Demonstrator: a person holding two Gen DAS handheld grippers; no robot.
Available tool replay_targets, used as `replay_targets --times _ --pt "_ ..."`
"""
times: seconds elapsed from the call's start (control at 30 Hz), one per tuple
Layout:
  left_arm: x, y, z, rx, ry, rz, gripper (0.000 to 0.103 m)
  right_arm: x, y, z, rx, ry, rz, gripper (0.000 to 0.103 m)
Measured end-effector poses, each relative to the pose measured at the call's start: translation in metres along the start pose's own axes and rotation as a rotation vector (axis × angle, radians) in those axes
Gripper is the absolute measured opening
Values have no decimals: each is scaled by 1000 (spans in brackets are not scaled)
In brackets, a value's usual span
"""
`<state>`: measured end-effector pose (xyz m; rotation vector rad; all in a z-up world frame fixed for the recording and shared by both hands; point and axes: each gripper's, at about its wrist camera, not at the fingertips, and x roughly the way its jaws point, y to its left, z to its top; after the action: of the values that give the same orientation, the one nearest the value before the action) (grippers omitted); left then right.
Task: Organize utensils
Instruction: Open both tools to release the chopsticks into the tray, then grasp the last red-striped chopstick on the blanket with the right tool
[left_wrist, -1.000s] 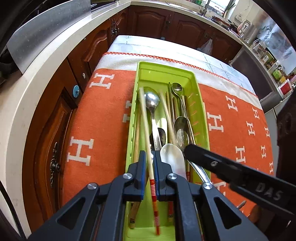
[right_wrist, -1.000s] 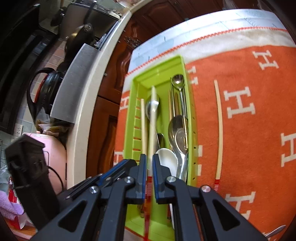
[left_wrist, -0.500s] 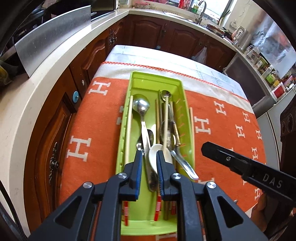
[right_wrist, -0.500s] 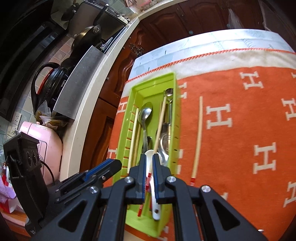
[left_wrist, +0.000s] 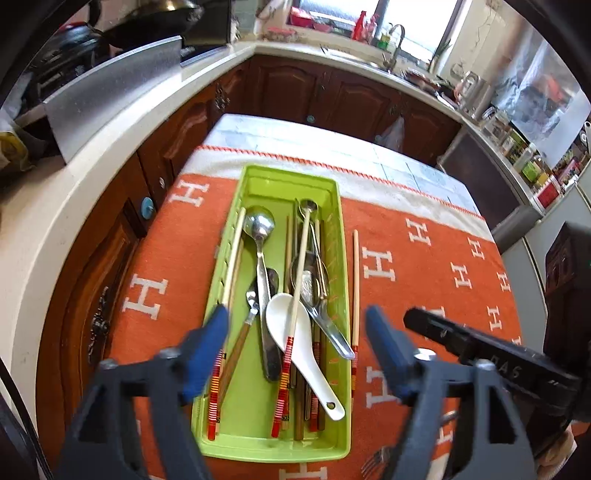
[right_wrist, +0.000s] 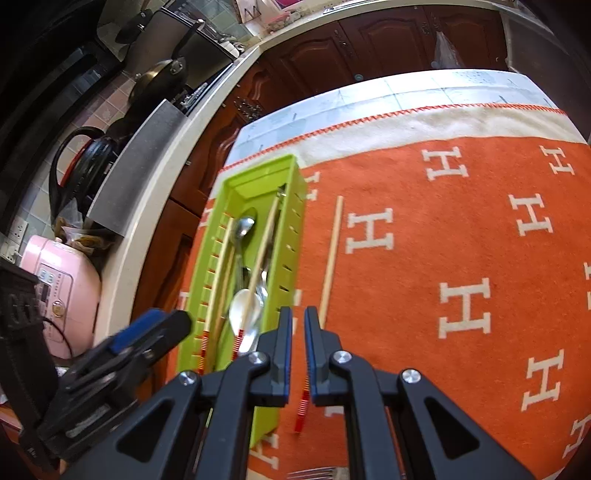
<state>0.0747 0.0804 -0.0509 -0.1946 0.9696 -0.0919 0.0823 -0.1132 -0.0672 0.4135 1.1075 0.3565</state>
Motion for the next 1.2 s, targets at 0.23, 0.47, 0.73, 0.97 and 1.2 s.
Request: replay_targets --times 0.23,0.47,0.73,0.97,1.2 --pt "4 3 -10 4 -3 32 89 19 -10 -13 -12 39 -27 7" --pt "8 19 -23 -58 9 37 91 43 -13 -18 -34 75 -35 19" --pt "10 38 -22 -126 -5 47 91 61 -3 -15 -119 72 -108 23" --pt "18 43 -23 -155 19 33 91 67 8 -14 -206 47 -162 23" --pt "19 42 -26 -161 26 33 91 67 14 -23 -278 27 -245 7"
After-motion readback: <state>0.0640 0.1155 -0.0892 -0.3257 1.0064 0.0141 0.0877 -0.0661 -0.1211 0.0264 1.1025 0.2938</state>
